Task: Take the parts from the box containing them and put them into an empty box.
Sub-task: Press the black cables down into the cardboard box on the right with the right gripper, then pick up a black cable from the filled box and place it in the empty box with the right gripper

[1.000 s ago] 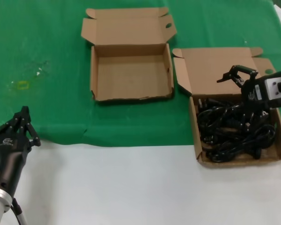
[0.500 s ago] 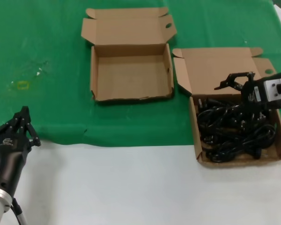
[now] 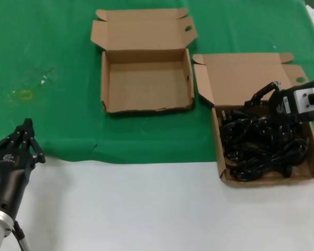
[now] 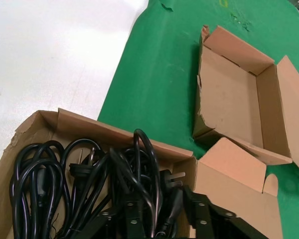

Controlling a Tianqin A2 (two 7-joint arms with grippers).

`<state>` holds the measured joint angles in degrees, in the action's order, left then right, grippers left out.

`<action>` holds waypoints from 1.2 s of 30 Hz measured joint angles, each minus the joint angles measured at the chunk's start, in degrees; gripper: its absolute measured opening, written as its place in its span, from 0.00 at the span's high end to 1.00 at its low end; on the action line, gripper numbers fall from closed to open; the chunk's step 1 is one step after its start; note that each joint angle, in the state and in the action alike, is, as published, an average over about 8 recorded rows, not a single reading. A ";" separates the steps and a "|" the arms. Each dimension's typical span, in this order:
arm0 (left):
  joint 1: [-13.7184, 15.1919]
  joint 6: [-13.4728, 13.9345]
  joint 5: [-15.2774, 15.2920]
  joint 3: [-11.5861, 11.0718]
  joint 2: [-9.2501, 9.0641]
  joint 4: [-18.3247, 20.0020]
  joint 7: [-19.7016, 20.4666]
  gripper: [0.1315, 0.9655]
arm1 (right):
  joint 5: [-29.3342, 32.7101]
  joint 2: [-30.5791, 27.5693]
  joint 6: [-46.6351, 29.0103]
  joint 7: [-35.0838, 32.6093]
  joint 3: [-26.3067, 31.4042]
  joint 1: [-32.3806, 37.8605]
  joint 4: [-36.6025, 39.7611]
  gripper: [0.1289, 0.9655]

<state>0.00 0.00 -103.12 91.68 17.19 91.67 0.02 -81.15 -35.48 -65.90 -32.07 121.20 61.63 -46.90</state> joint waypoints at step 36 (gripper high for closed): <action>0.00 0.00 0.00 0.00 0.00 0.00 0.00 0.99 | 1.34 -0.90 -3.09 10.25 0.07 4.24 -7.43 0.95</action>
<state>0.00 0.00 -103.12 91.68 17.19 91.67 0.02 -79.81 -36.39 -68.99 -21.82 121.27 65.86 -54.32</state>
